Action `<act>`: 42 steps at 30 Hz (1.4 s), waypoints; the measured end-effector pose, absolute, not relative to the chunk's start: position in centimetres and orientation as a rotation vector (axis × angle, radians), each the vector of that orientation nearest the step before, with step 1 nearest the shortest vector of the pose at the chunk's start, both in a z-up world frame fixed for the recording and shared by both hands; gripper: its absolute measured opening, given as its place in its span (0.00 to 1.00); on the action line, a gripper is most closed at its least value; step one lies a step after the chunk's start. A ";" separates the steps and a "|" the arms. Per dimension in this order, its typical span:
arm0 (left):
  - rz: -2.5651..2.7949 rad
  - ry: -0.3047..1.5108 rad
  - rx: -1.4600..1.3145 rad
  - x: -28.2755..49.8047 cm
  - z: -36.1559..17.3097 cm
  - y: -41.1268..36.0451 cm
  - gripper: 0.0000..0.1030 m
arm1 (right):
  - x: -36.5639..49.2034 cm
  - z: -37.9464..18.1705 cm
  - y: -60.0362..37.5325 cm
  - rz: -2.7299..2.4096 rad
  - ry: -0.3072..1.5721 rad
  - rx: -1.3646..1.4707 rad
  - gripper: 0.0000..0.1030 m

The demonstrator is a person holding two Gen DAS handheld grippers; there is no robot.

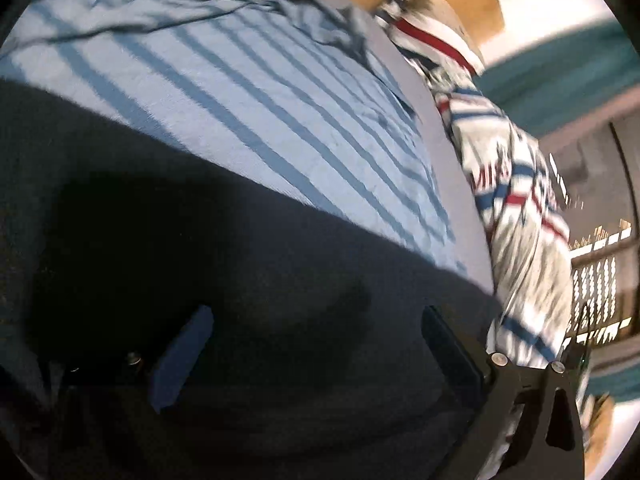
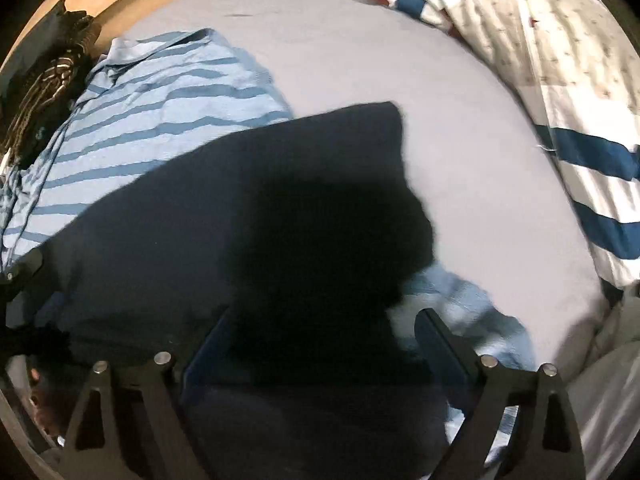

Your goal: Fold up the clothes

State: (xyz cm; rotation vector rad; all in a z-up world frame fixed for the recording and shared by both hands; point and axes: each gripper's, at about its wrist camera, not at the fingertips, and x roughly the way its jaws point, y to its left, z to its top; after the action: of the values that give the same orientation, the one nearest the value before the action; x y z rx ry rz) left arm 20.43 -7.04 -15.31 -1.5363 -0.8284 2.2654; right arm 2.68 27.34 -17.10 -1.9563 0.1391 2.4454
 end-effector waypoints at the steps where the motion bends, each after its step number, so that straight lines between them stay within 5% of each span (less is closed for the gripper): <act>1: 2.266 -0.858 -1.543 20.7 -15.0 -7.3 0.99 | 3.0 -17.3 28.1 2.430 0.253 -1.998 0.90; 5: 2.260 -1.155 -1.477 23.2 -13.1 -10.0 0.99 | 4.6 -18.0 32.0 2.317 0.760 -2.059 0.90; 9: 2.377 -1.375 -1.460 26.3 -11.9 -13.8 0.99 | 5.7 -17.7 36.0 2.222 0.970 -2.003 0.90; 21: 2.454 -2.079 -1.444 36.2 -12.8 -22.8 0.99 | 7.6 -19.8 36.6 1.986 1.104 -2.024 0.90; 27: 2.464 -2.185 -1.473 38.3 -13.2 -24.3 0.99 | 7.7 -17.6 36.0 2.054 1.033 -1.974 0.93; 33: 2.395 -2.321 -1.667 39.7 -15.2 -24.9 0.99 | 9.9 -19.6 37.0 1.865 1.420 -1.931 1.00; 42: 2.279 -2.491 -1.567 41.6 -16.9 -26.4 0.99 | 10.2 -20.3 34.7 1.879 1.254 -1.964 1.00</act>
State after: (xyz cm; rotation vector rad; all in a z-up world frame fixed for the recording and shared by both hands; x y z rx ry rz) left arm 41.61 -26.41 -16.92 -1.5673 -2.4907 2.2788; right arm 10.22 34.68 -20.29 -1.9638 1.2537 1.8790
